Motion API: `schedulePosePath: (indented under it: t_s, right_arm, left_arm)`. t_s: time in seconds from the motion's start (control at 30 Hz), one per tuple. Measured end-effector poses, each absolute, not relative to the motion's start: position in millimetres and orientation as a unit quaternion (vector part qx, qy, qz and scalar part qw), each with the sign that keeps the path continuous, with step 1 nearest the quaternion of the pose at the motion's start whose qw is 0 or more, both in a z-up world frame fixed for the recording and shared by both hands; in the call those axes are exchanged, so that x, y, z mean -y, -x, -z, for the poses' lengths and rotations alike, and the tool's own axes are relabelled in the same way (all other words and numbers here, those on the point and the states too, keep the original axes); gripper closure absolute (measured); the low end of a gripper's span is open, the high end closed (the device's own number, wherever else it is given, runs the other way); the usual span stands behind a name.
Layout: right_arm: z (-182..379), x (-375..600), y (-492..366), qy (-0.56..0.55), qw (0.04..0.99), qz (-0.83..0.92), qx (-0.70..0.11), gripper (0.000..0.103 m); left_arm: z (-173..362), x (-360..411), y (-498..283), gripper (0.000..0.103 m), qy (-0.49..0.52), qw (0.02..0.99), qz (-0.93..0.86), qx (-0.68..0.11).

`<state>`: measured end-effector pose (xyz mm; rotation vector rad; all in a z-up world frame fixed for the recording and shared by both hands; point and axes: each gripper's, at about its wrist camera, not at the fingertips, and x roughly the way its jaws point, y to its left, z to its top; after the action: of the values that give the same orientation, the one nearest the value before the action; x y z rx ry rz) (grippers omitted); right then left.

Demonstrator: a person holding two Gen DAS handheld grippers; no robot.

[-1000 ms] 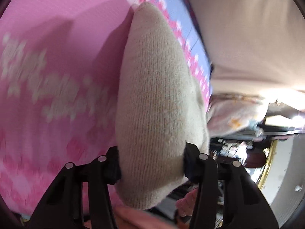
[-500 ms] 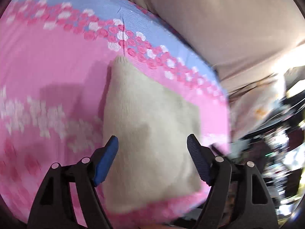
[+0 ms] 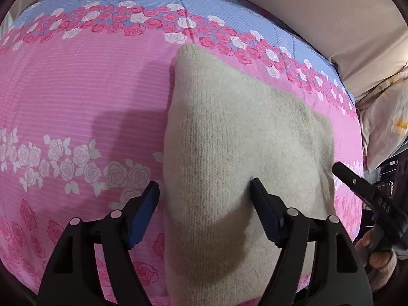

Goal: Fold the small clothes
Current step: 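Grasp the end of the folded sweater strip with both grippers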

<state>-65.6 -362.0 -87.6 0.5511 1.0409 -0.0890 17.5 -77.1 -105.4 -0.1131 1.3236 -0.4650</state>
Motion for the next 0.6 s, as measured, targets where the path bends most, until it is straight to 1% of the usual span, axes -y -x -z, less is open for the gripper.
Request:
schedulePosePath:
  t_s: [0.03,0.1,0.13,0.2,0.3,0.47,0.57,0.6]
  right_arm:
    - [92,365,71,-0.26,0.829,0.05,-0.493,0.053]
    - [103,372,83,-0.268,0.821,0.069,-0.5,0.045]
    - [109,377,87,-0.277,0.814,0.075,-0.504,0.043]
    - [122,386,100,-0.308,0.799,0.074,-0.511,0.042]
    - [138,395,111,-0.368,0.78,0.05,-0.503,0.039]
    - [164,395,115,-0.48,0.732,-0.037,-0.482,0.038]
    - [181,389,115,-0.523,0.711,-0.05,-0.468,0.034]
    - [185,387,113,-0.531,0.707,-0.054,-0.465,0.034]
  left_arm:
    - [107,78,-16,0.032,0.054,0.761,0.213,-0.611]
    - [104,79,-14,0.031,0.06,0.758,0.214,-0.613]
    - [104,78,-14,0.03,0.06,0.758,0.214,-0.614]
    - [105,77,-13,0.028,0.066,0.753,0.218,-0.618]
    - [110,69,-14,0.019,0.101,0.739,0.224,-0.627]
    - [148,37,-17,0.018,0.251,0.661,0.226,-0.67]
    - [163,32,-16,0.017,0.295,0.631,0.23,-0.679]
    - [163,33,-17,0.019,0.296,0.63,0.234,-0.679]
